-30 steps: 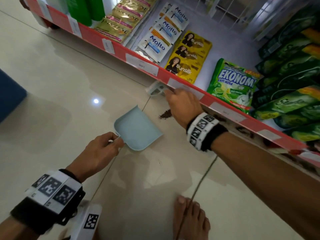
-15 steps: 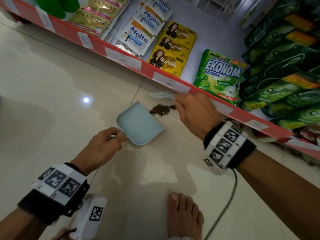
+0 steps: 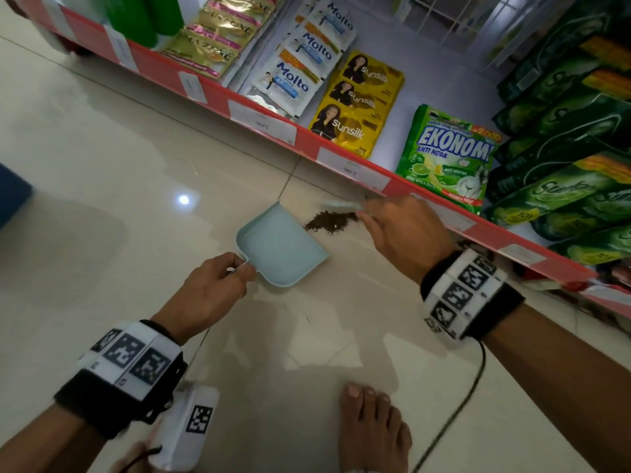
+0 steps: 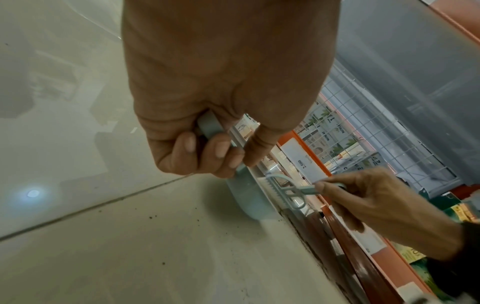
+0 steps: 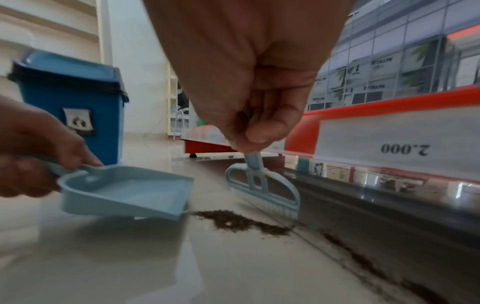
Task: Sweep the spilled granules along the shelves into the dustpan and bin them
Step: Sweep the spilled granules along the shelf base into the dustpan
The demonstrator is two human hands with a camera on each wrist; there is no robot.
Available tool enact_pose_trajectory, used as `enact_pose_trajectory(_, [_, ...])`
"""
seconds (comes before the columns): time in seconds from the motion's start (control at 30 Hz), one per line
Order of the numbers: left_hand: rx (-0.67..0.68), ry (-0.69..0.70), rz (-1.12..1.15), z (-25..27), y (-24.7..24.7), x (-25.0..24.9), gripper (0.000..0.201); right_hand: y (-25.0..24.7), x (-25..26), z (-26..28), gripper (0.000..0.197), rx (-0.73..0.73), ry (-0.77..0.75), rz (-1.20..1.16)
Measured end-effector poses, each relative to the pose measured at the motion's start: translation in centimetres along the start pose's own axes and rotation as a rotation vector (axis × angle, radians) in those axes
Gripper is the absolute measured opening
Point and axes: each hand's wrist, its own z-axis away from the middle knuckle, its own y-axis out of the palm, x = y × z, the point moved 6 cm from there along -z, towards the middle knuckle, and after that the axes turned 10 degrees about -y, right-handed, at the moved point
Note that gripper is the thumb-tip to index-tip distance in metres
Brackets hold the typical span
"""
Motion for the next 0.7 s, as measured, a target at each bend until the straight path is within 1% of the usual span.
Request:
enact_pose_trajectory(0.07, [0.011, 0.013, -0.004, 0.0, 0.5, -0.6, 0.022, 0.2, -0.9, -1.1, 0.030, 0.015, 0.042, 0.064])
enact_pose_trajectory(0.13, [0.034, 0.030, -0.009, 0.0, 1.0, -1.0, 0.022, 1.4, -0.8, -1.5, 0.028, 0.088, 0.024, 0.074])
enact_pose_trajectory(0.2, [0.040, 0.035, -0.017, 0.1, 1.2, -1.0, 0.023, 2.5, -0.4, -0.8, 0.031, 0.150, -0.011, -0.002])
enact_pose_trajectory(0.23, [0.045, 0.036, -0.018, 0.0, 1.2, -0.9, 0.023, 2.8, -0.3, -0.2, 0.033, 0.153, -0.013, -0.063])
enact_pose_trajectory(0.27, [0.049, 0.032, -0.015, 0.1, 1.1, -0.8, 0.023, 2.8, -0.1, 0.5, 0.035, 0.124, -0.023, -0.112])
enact_pose_trajectory(0.33, [0.039, 0.029, -0.005, 0.0, 0.8, -0.5, 0.023, 2.2, 0.1, 1.8, 0.033, 0.014, -0.064, -0.136])
enact_pose_trajectory(0.4, [0.036, 0.024, -0.001, -0.2, 0.5, -0.3, 0.024, 1.4, -0.4, 2.6, 0.028, -0.090, -0.072, -0.070])
enact_pose_trajectory(0.47, [0.035, 0.018, 0.000, -0.2, 0.5, -0.4, 0.024, 1.2, -1.6, 2.6, 0.022, -0.115, -0.006, 0.025])
enact_pose_trajectory(0.53, [0.050, 0.011, -0.010, -0.4, 1.0, -0.5, 0.024, 1.8, -2.9, 2.4, 0.018, -0.047, 0.091, 0.092])
enact_pose_trajectory(0.6, [0.058, 0.017, -0.004, -0.5, 1.2, -1.0, 0.025, 2.8, -3.4, 2.3, 0.021, 0.032, 0.158, 0.119])
enact_pose_trajectory(0.67, [0.068, 0.025, -0.001, -0.1, 1.3, -1.5, 0.025, 3.8, -3.3, 2.7, 0.022, 0.075, 0.174, 0.096])
enact_pose_trajectory(0.7, [0.059, 0.011, -0.007, -0.1, 1.4, -1.4, 0.025, 4.1, -2.9, 3.0, 0.021, 0.083, 0.155, 0.073])
